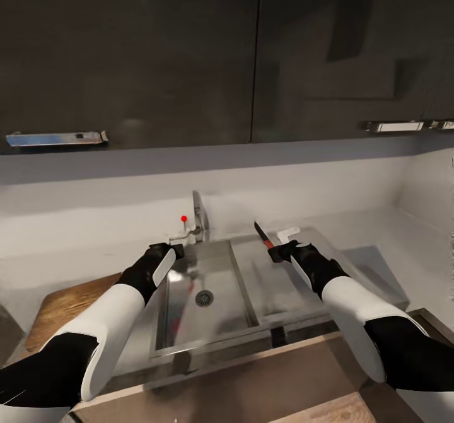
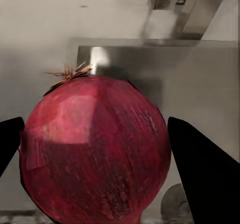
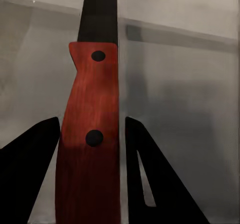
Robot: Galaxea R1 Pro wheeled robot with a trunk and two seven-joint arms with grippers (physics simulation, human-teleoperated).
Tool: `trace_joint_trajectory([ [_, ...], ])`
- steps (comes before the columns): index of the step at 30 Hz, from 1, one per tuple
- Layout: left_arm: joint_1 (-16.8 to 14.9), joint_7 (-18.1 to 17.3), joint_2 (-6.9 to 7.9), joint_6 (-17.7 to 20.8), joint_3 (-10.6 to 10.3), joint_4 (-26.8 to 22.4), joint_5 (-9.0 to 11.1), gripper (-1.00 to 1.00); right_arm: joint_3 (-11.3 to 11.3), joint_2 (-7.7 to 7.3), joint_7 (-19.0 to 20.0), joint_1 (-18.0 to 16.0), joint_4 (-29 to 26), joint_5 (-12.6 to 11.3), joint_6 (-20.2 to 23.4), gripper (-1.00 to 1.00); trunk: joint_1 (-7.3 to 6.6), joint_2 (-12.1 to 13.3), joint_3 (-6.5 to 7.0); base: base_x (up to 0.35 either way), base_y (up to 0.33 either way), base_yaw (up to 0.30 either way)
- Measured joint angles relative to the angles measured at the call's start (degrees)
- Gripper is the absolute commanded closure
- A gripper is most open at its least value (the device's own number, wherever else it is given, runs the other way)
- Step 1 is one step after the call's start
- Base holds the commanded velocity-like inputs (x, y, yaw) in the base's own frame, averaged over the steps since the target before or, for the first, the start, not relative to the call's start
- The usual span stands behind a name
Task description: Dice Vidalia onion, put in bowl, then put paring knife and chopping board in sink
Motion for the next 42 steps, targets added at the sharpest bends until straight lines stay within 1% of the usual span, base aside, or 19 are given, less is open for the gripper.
trace_joint_trajectory([
  [4, 0.0, 0.0, 0.11, 0.1, 0.1, -0.7, 0.0, 1.00, 0.0, 0.03, -0.1, 0.0, 0.1, 0.0, 0.0, 1.00, 0.00, 0.0, 0.36, -0.331, 0.000, 0.031],
  [7, 0.0, 0.0, 0.82, 0.2, 0.0, -1.3, -0.1, 1.00, 0.0, 0.07, -0.2, 0.0, 0.2, 0.0, -0.1, 1.00, 0.00, 0.0, 0.62, -0.330, 0.000, 0.121],
  [9, 0.0, 0.0, 0.98, 0.3, 0.0, -1.4, 0.0, 1.00, 0.0, 0.16, -0.2, 0.0, 0.2, 0.0, -0.1, 1.00, 0.00, 0.0, 0.79, -0.313, 0.000, 0.165],
  [13, 0.0, 0.0, 1.12, 0.3, 0.0, -1.6, 0.0, 1.00, 0.0, 0.69, -0.3, 0.0, 0.3, 0.1, -0.1, 1.00, -0.01, 0.0, 1.09, -0.279, 0.000, 0.196],
  [19, 0.0, 0.0, 1.23, 0.3, 0.1, -2.0, 0.0, 1.00, 0.0, 1.11, -0.3, 0.0, 0.3, 0.1, -0.1, 1.00, -0.02, 0.0, 1.52, -0.221, 0.000, 0.209],
  [23, 0.0, 0.0, 1.29, 0.3, 0.0, -3.2, -0.1, 1.00, 0.0, 1.24, -0.3, 0.0, 0.3, 0.2, -0.1, 1.00, -0.03, 0.0, 1.80, -0.053, 0.000, 0.211],
  [27, 0.0, 0.0, 1.96, 0.2, 0.0, -3.3, -0.1, 1.00, 0.0, 1.32, -0.3, 0.0, 0.5, 0.1, -0.2, 1.00, -0.04, 0.0, 2.05, 0.009, 0.000, 0.164],
  [30, 0.0, 0.0, 2.39, 0.2, 0.0, -3.1, -0.1, 1.00, 0.0, 1.27, -0.3, 0.0, 0.7, 0.1, -0.2, 1.00, -0.04, 0.0, 2.11, 0.121, 0.000, 0.025],
  [38, 0.0, 0.0, 2.74, 0.3, 0.0, -2.7, -0.1, 1.00, 0.0, 1.26, -0.3, 0.0, 0.7, 0.1, -0.2, 1.00, -0.03, 0.0, 2.12, 0.013, 0.004, 0.005],
  [42, 0.0, 0.0, 2.79, 0.3, 0.1, -2.3, -0.1, 1.00, 0.0, 1.26, -0.3, 0.0, 0.7, 0.1, -0.2, 1.00, -0.03, 0.0, 2.12, 0.001, 0.134, 0.080],
])
